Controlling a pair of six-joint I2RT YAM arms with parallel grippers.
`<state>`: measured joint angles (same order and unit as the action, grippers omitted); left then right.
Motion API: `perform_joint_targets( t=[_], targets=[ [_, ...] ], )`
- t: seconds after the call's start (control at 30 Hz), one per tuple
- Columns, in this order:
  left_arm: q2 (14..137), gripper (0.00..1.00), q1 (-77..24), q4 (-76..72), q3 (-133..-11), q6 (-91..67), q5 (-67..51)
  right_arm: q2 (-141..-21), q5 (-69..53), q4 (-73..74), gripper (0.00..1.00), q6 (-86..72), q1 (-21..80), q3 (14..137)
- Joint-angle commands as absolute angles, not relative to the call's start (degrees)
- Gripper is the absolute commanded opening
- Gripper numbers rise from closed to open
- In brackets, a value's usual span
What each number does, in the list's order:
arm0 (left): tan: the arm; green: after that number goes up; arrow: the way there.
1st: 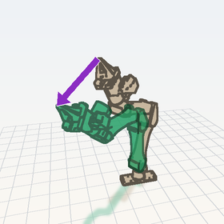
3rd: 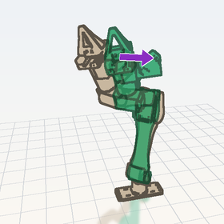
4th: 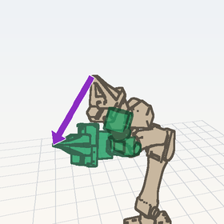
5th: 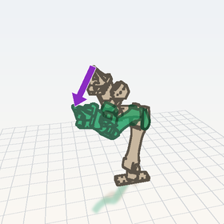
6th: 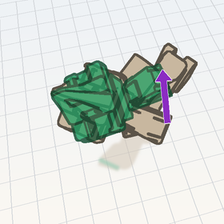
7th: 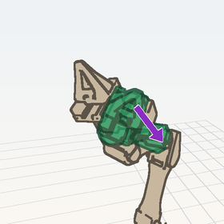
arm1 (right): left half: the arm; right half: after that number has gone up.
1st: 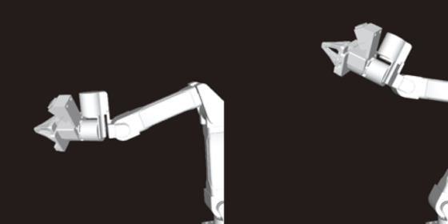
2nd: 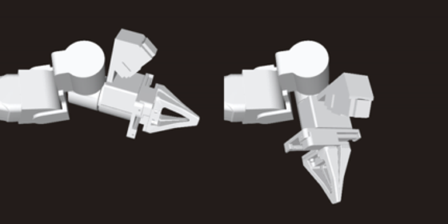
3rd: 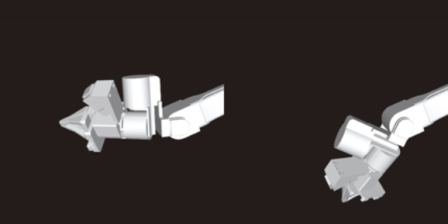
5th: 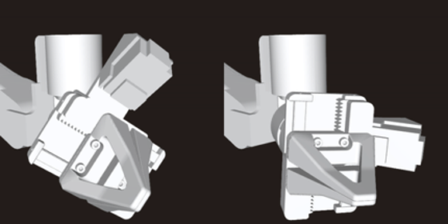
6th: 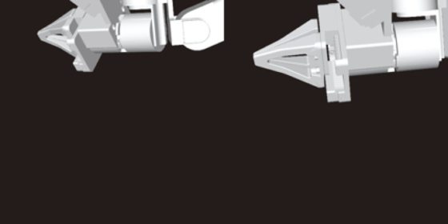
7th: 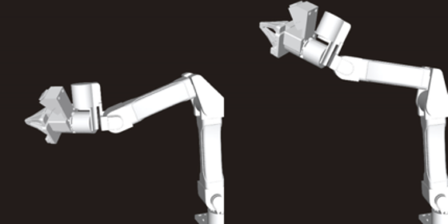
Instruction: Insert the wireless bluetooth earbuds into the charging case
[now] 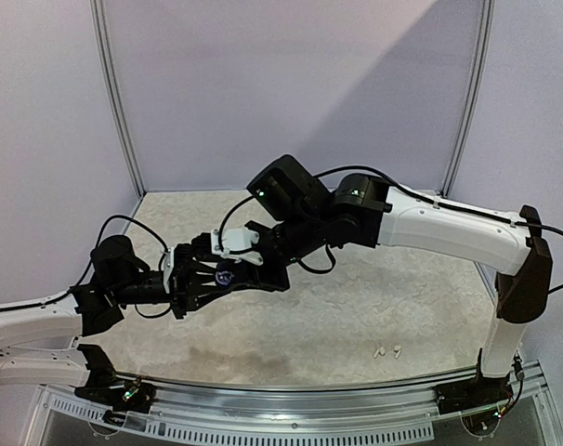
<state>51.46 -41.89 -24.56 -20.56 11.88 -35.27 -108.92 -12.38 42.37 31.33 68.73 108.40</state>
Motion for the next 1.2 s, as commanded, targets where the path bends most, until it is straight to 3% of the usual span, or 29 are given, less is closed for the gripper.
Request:
perform_joint_targets(
  t=[0.0,0.23,0.43,0.87,1.17],
  targets=[
    [50.9,0.0,-42.3,-25.7,-19.9,11.5,-36.7,-105.3,-8.9,40.9,0.34,30.1,68.8,107.9],
    [50.7,0.0,-42.4,-25.3,-19.9,11.6,-36.9,-104.8,-8.9,39.4,0.32,29.7,68.8,107.7],
    [50.7,0.0,-42.4,-25.0,-20.0,11.8,-36.8,-105.1,-10.1,38.3,0.15,29.6,68.8,107.1],
    [50.7,0.0,-42.4,-24.5,-20.0,11.7,-36.0,-105.4,-10.6,38.9,0.12,29.4,68.8,104.9],
    [51.0,0.0,-42.4,-24.4,-20.3,10.8,-36.0,-105.1,-6.8,36.7,0.17,29.0,68.8,105.4]
  ],
)
